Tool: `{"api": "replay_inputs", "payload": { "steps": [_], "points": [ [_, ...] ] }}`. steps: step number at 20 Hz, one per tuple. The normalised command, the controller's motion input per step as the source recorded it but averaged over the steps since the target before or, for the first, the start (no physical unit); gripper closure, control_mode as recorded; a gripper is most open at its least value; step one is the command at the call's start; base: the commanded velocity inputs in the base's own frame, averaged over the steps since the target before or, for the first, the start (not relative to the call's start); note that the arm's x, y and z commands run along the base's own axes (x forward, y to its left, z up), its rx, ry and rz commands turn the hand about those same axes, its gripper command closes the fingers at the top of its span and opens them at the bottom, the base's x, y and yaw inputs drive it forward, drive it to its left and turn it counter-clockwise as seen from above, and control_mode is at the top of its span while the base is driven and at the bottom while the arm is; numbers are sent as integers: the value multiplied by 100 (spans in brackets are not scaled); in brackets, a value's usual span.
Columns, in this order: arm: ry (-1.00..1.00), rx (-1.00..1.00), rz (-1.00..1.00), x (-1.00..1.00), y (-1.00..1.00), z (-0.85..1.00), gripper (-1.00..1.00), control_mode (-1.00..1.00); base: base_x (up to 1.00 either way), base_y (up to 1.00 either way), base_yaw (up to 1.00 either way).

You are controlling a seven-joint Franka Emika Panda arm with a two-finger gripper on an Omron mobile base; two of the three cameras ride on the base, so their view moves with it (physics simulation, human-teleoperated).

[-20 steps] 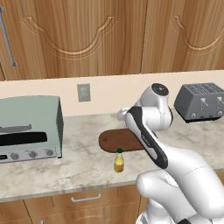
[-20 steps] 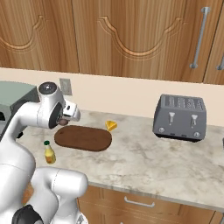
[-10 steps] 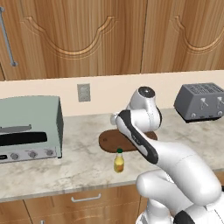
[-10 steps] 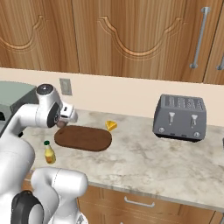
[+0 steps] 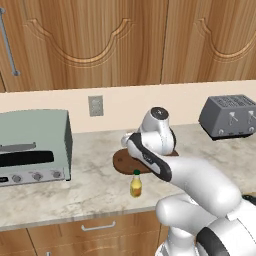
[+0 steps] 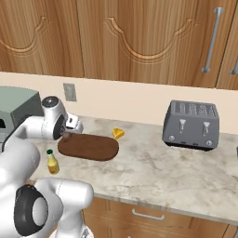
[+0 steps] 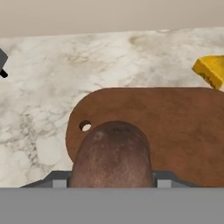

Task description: Retrieve the reheated potato from the microwave, then place the potato, cheese, and condiment on the cutting board.

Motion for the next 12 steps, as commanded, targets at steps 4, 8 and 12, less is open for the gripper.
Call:
{"api": "replay_inputs", "payload": {
  "steps": [4, 8, 12],
  "points": [
    [0, 0, 0, 26, 8, -30, 100, -100, 0, 0, 0],
    [0, 0, 0, 17, 4, -27, 100, -100, 0, 0, 0],
    [0, -4, 0, 8, 0, -22, 100, -100, 0, 0, 0]
  ]
}}
